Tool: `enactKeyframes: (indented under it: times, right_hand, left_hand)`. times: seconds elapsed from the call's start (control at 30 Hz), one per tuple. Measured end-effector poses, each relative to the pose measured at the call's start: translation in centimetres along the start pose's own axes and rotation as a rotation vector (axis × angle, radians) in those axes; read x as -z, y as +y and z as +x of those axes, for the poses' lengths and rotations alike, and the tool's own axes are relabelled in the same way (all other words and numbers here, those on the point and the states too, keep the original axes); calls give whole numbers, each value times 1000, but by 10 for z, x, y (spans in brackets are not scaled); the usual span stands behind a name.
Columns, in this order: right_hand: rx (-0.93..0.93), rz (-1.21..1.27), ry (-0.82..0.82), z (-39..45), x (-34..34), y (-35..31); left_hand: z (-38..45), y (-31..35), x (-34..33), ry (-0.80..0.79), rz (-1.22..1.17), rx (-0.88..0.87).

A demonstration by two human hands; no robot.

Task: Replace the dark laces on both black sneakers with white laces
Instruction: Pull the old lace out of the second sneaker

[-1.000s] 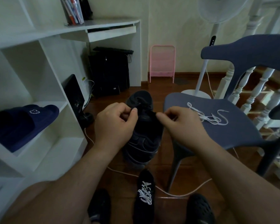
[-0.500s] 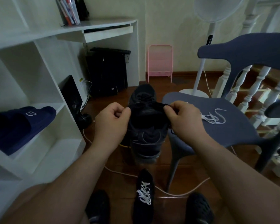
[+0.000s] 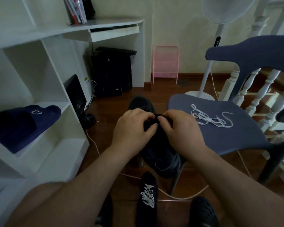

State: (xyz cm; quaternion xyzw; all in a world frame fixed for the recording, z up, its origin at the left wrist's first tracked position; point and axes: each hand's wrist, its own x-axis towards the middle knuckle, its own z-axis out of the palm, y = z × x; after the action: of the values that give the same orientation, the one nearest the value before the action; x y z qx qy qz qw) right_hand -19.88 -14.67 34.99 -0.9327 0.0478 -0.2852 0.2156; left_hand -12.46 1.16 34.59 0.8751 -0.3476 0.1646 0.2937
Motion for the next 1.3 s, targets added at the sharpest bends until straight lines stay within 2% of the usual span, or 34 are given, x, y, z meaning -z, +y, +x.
enactKeyframes:
  times: [0.1, 0.17, 0.2, 0.27, 0.33, 0.4, 0.5, 0.67, 0.77, 0.9, 0.97, 1.03, 1.1, 1.17, 1.2, 1.23, 1.3]
  right_hand:
    - [25, 8, 0, -3, -2, -1]
    - [22, 23, 5, -3, -2, -1]
    - [-18, 61, 11, -2, -1, 0]
    - [-179, 178, 16, 3, 5, 8]
    - [-287, 255, 20, 6, 10, 15]
    - [-274, 260, 28, 5, 11, 16]
    - [-150, 185, 10, 0, 8, 8]
    - [-6, 64, -34, -2, 4, 5]
    - [2, 92, -43, -2, 4, 4]
    - [-36, 158, -228, -1, 7, 3]
    - [-36, 131, -254, -3, 8, 3]
    - [-70, 126, -193, -2, 11, 7]
    - [-144, 128, -108, 2, 18, 15]
    - [-185, 134, -46, 5, 24, 21]
    - [-184, 140, -29, 5, 25, 22]
    - [-172, 141, -19, 3, 26, 20]
    - [-124, 122, -6, 1, 25, 13]
  left_hand:
    - [-1, -2, -1, 7, -5, 13]
    - [0, -3, 1, -11, -109, 45]
    - [1, -2, 4, -47, -245, 95]
    - [4, 3, 10, -75, -772, 207]
    - [6, 5, 20, -38, -1090, 202]
    - [8, 2, 27, -71, -1007, 205]
    - [4, 0, 23, -179, -570, 230]
    - [3, 4, 10, -258, -405, 330]
    - [3, 5, 9, -251, -505, 394]
    - [2, 7, 10, -224, -665, 521]
    - [1, 9, 11, -228, -736, 558]
    - [1, 10, 16, -224, -961, 576]
    - [4, 5, 26, -278, -1322, 465]
    - [5, 0, 37, -342, -1516, 336]
    - [6, -4, 38, -355, -1479, 320]
    - [7, -5, 37, -346, -1342, 335]
    - [7, -3, 34, -286, -909, 396]
